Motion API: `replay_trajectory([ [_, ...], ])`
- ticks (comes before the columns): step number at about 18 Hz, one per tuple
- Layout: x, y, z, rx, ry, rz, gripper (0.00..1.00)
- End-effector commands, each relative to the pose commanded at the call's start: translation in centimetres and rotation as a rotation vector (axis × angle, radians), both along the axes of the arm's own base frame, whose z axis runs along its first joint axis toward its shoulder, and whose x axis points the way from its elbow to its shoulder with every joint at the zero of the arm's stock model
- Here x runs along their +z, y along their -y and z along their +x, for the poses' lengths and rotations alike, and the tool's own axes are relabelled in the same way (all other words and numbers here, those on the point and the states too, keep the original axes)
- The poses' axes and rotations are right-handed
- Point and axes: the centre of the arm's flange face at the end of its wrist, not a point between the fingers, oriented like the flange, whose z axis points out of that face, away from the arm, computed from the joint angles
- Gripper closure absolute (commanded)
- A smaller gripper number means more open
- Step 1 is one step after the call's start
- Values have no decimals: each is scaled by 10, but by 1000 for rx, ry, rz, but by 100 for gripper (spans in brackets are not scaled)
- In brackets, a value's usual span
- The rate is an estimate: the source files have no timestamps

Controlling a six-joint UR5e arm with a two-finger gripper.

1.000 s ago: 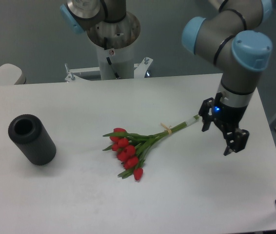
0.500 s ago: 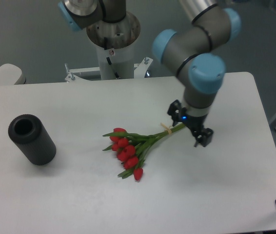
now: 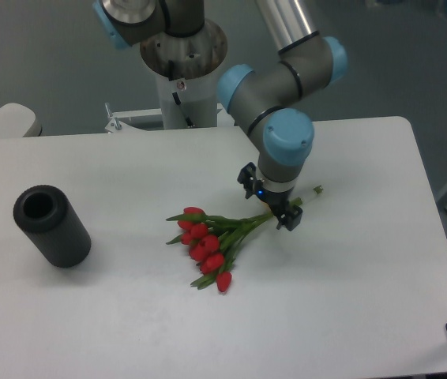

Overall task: Pick up the flowers from the table
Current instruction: 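Move the open gripper over the red tulip bouquet's stems and lower it, then close the gripper around the tulip stems below the blooms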

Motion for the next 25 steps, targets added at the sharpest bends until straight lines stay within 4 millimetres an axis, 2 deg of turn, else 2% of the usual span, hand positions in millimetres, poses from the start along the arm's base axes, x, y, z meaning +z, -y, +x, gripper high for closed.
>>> replay_trajectory([
  [3,-9,-7,12,7,-26,24,0],
  [5,-20,-7,12,4,-32,26,0],
  [11,-26,-12,13,-12,-38,32,0],
  [12,-26,-13,12,-10,-49,40,8],
  [13,-24,-14,11,-13,-57,47,28],
  [14,-24,-14,10,-13,-60,49,43],
  [16,-22,-15,9,-15,-63,52,62],
  [18,-19,-16,6,-13,-70,56,67],
  [20,-17,-17,2,-13,-75,60,68],
  [25,8,-29,-13,-10,-94,126,70],
])
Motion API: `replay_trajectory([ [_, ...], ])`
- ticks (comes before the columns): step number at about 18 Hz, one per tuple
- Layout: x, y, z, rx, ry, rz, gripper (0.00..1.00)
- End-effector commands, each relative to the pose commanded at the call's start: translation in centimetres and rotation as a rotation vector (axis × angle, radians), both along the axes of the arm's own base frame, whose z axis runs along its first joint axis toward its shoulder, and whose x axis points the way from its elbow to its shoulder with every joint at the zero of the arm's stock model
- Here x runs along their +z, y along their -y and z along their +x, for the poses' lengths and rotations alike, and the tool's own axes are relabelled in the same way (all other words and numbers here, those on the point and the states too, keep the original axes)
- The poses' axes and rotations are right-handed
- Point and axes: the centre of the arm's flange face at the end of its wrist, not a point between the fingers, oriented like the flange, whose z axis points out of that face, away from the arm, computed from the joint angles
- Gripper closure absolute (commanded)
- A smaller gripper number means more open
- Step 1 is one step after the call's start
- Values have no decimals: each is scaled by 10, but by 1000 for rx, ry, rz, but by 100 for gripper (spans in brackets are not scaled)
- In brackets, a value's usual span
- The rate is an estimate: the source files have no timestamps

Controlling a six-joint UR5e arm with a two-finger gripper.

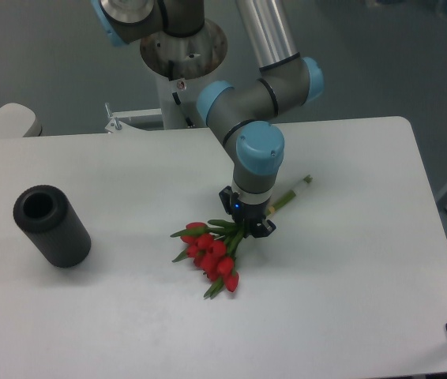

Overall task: Pick up the flowers from the table
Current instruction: 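Close the gripper around the tulip stems below the blooms, then lift the held tulip bouquet up and carry it toward the black vase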

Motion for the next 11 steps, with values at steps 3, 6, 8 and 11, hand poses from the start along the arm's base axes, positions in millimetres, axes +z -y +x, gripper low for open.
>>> replay_trajectory([
  [3,26,-20,-10,-5,15,112,72],
  [6,51,-39,-16,-14,55,244,72],
  [8,61,-48,-12,-31,55,278,72],
  [11,81,-76,5,-74,65,347,72],
])
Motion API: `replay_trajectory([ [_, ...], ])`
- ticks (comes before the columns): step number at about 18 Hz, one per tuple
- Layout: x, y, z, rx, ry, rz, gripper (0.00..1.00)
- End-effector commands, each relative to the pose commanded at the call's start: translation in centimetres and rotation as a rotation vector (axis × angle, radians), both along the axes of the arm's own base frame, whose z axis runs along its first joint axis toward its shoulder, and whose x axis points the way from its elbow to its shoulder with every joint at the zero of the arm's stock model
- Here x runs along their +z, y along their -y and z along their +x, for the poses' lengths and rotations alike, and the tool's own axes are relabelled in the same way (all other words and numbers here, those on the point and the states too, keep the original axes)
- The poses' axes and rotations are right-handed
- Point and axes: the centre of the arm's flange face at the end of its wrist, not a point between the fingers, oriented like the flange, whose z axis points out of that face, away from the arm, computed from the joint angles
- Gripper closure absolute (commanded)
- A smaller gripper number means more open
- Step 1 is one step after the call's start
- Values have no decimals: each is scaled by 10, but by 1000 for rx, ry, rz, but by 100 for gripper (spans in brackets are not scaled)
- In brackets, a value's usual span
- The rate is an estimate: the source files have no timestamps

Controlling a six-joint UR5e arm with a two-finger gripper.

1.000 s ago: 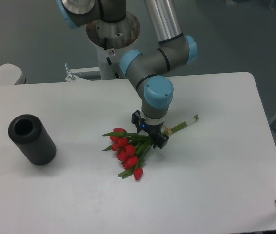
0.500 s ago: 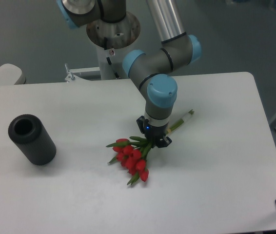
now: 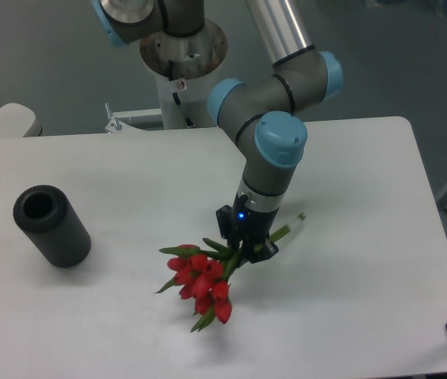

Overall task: Pick up the flowers from the table
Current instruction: 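Lift the held tulip bouquet up and carry it toward the black vase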

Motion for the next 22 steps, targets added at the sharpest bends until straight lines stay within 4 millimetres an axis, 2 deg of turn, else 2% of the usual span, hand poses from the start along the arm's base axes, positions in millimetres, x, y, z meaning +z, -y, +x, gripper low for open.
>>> replay_trajectory([
  [2,23,-14,5,6,81,116,72],
  [5,43,-21,20,-27,206,264,72],
  [9,65,-36,48,-70,280,346,72],
  [13,93,-35,53,-39,325,402,72],
  [17,105,-35,57,-27,336,413,72],
  [22,108,-34,57,-28,333,422,72],
])
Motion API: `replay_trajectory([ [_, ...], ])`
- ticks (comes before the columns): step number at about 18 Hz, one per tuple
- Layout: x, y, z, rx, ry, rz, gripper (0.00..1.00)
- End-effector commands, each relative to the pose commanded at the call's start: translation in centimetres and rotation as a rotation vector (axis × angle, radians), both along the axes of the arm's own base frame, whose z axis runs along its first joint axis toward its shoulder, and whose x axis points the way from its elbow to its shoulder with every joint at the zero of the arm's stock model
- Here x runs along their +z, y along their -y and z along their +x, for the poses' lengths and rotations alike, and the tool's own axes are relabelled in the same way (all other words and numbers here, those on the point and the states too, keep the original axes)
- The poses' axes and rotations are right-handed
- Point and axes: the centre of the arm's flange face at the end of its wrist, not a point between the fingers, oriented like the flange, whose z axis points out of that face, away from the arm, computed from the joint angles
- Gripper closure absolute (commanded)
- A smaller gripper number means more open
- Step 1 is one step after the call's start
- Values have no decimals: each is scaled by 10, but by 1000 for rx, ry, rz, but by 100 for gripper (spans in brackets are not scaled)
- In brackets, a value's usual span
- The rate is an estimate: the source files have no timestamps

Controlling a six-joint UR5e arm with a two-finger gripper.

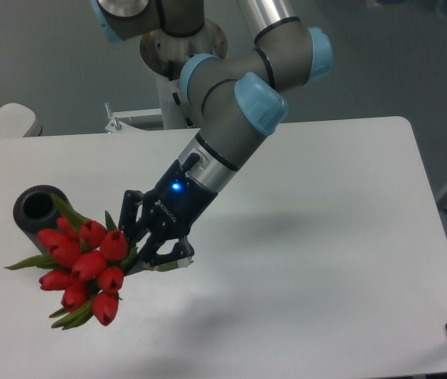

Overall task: Pick up the flowers from the table
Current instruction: 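Lift the held tulip bouquet up and carry it toward the black vase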

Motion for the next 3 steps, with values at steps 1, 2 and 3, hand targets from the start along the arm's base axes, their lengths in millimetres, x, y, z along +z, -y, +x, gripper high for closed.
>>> replay_trajectory([
  [1,-1,1,0,0,3,1,72],
  [2,0,1,-1,-1,8,6,72],
  [3,1,1,0,-6,15,15,72],
])
